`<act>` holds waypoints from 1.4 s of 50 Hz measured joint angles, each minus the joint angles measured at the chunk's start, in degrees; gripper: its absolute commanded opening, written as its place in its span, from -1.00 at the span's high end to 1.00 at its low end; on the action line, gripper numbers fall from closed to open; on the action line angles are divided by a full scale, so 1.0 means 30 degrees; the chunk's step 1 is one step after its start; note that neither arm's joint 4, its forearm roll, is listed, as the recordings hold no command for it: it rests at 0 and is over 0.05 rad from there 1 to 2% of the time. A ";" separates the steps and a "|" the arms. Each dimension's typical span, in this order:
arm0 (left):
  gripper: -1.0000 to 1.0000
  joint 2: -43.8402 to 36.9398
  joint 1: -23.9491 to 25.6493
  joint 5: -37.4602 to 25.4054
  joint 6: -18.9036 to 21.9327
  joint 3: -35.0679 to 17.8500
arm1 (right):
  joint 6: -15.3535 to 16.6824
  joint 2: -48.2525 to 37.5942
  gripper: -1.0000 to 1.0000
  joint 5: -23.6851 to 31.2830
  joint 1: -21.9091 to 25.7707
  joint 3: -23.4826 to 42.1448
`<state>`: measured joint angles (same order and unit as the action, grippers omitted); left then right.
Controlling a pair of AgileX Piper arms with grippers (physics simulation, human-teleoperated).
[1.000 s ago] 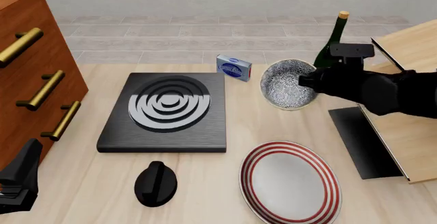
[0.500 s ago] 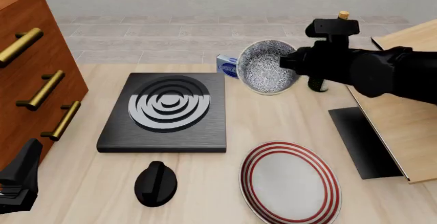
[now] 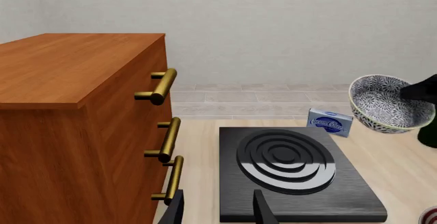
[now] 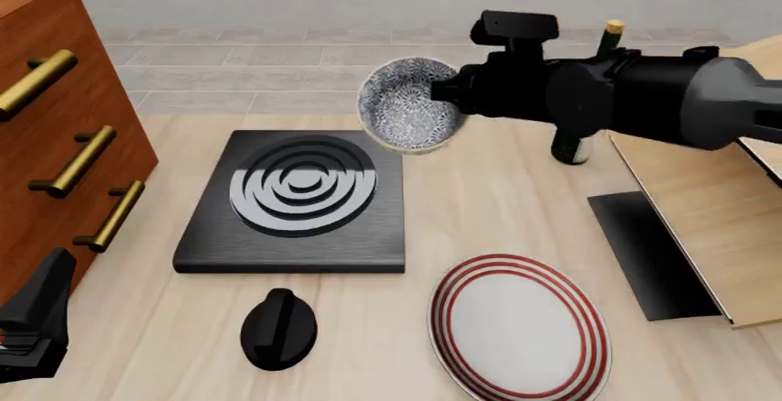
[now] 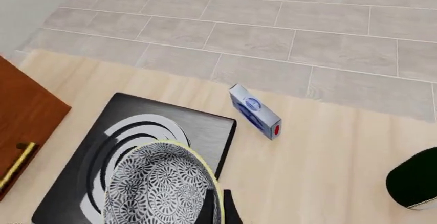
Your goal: Put the bowl on the stove.
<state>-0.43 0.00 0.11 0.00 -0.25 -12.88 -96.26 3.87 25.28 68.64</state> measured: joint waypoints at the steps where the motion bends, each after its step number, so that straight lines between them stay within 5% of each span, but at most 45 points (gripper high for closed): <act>1: -1.00 0.0000 0.0000 0.0000 0.0000 0.0000 | -0.0044 -0.0153 1.00 0.0068 0.0110 0.0204; 31: -1.00 0.0000 0.0000 0.0000 0.0000 0.0000 | -0.1696 -0.4949 1.00 0.2166 0.2766 0.6235; 70: -1.00 0.0000 0.0000 0.0000 0.0000 0.0000 | -0.4355 -0.9610 1.00 0.3285 0.3843 1.1421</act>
<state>-0.43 0.00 0.11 0.00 -0.25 -25.94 -125.09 13.73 36.81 102.90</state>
